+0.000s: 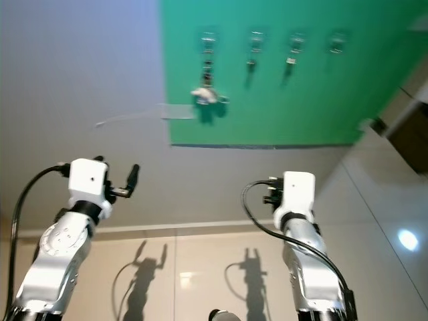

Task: Hang keys on a hook

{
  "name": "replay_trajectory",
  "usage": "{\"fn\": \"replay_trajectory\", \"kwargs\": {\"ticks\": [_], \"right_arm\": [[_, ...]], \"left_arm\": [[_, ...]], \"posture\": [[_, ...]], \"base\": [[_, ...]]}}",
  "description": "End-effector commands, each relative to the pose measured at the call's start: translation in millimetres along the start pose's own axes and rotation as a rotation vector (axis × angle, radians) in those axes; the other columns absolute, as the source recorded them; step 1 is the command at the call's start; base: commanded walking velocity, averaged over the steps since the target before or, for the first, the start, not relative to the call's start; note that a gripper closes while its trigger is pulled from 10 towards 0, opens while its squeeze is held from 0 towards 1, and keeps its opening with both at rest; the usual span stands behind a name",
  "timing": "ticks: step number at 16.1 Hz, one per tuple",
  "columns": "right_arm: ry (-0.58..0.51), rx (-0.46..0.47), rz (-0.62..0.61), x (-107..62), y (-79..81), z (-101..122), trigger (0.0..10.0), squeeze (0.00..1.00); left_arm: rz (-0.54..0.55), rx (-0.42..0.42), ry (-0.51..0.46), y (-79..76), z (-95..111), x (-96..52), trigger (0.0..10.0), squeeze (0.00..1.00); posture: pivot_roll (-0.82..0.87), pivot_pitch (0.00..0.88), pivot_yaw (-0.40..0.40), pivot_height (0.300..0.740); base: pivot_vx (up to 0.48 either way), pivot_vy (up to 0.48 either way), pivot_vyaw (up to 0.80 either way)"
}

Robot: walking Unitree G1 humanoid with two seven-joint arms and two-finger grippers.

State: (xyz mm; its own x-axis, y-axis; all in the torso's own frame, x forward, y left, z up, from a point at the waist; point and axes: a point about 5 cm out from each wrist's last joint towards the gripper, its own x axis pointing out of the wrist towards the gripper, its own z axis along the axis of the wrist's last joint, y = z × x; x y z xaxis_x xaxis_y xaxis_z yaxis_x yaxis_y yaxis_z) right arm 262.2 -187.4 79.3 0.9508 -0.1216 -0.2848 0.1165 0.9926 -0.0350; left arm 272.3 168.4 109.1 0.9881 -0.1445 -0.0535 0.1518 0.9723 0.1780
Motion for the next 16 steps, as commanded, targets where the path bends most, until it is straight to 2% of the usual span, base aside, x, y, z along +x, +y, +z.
{"fn": "replay_trajectory", "kwargs": {"ticks": [1, 6, 8, 9, 11, 12, 13, 14, 16], "right_arm": [[-0.006, 0.005, -0.053, -2.2, -7.4, 2, 10.0, 0.0], [-0.014, 0.025, -0.091, -2.6, -7.2, 2, 10.0, 0.0], [-0.014, 0.027, -0.091, -2.4, -6.7, 2, 10.0, 0.0], [-0.013, 0.028, -0.086, -2.1, -5.3, 1, 10.0, 0.0], [-0.016, 0.018, -0.056, -0.2, -0.9, 2, 10.0, 0.0], [-0.049, 0.005, -0.02, 1.1, 0.3, 14, 10.0, 0.0], [-0.053, 0.004, -0.014, 1.5, 0.3, 15, 10.0, 0.0], [-0.033, -0.027, -0.03, 1.5, -4.9, 11, 10.0, 0.0], [-0.033, -0.037, 0.01, -2.2, -1.9, 10, 10.0, 0.0]], "left_arm": [[-0.03, 0.011, -0.005, -3.4, 3, 3.8, 10.0, 0.0], [-0.079, 0.049, -0.049, -6.1, 16, 17.2, 10.0, 0.0], [-0.079, 0.051, -0.051, -5.7, 17, 17.6, 10.0, 0.0], [-0.073, 0.046, -0.056, -3.8, 18, 18.0, 10.0, 0.0], [-0.061, -0.026, -0.033, -0.7, 9, 19.7, 10.0, 0.0], [-0.084, -0.035, -0.037, -3.2, 9, 17.6, 10.0, 0.0], [-0.083, -0.04, -0.035, -3.4, 9, 17.6, 10.0, 0.0], [-0.18, -0.059, -0.044, -14.0, 5, 5.0, 10.0, 0.0], [-0.258, -0.074, -0.056, -22.7, 5, -4.7, 10.0, 0.0]], "posture": [[-0.05, 0.0, 0.024, 0.74], [-0.05, 0.0, 0.056, 0.74], [-0.05, 0.0, 0.056, 0.74], [-0.05, 0.0, 0.061, 0.74], [-0.05, 0.0, 0.048, 0.74], [-0.05, 0.0, 0.036, 0.74], [-0.05, 0.0, 0.036, 0.74], [-0.06, 0.0, 0.012, 0.74], [-0.06, 0.009, 0.005, 0.74]], "base": [[0.0, 0.0, -0.8], [0.0, 0.0, -0.8], [0.0, 0.0, -0.8], [0.0, 0.0, -0.8], [0.0, 0.0, -0.8], [0.0, 0.0, -0.8], [0.0, 0.0, -0.8], [0.0, 0.0, -0.8], [0.0, 0.0, -0.8]]}}
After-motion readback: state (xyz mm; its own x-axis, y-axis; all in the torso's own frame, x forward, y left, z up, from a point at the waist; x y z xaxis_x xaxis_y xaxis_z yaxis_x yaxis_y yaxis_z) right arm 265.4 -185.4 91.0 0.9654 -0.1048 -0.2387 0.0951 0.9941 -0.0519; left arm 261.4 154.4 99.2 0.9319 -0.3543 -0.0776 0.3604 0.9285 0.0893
